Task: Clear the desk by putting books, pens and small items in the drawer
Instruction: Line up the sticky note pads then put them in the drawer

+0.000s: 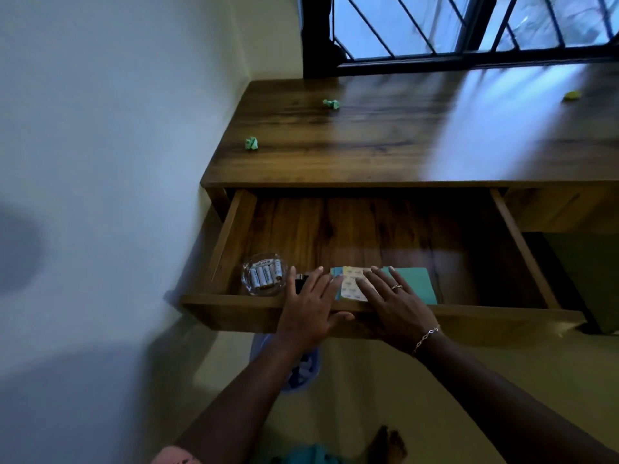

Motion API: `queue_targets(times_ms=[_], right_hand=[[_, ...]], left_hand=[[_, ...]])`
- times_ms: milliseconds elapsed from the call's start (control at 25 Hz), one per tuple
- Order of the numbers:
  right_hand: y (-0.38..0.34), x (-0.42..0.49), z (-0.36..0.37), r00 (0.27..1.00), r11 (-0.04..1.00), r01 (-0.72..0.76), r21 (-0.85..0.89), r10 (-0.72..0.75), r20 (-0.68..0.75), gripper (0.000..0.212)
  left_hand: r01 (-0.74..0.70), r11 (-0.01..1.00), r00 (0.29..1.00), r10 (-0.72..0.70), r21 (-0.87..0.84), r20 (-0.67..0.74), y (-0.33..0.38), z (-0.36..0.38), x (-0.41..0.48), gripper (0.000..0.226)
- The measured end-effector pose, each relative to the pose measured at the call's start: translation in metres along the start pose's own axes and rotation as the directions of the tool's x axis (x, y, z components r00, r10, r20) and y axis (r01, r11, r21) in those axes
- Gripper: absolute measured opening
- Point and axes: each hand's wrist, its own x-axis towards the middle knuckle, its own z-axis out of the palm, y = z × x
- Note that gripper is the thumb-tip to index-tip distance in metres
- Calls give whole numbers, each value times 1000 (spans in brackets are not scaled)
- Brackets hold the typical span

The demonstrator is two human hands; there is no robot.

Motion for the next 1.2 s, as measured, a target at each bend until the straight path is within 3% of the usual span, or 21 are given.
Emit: queue_targets(times_ms=[240,480,880,1080,1200], right_hand=[[-4,2,-5,997,998,-62,-19,61,-55,69],[10,26,-5,998,997,-51,-60,48,-51,75],[59,101,11,958,996,-19,-83,-5,-285,93],[88,150,12,944,997,-21,-77,-5,-329,86],[100,174,8,935,998,-19,-52,0,-355,68]], left_hand=[[2,995,999,2,104,-37,-2,4,10,76],[-12,996,994,22,89,-104,-14,7,35,86],[-32,994,976,53,102,-211,-41,12,113,90],[-3,990,970,38,145,-242,-57,12,167,90],[14,988,969,24,151,-246,-66,10,193,95]])
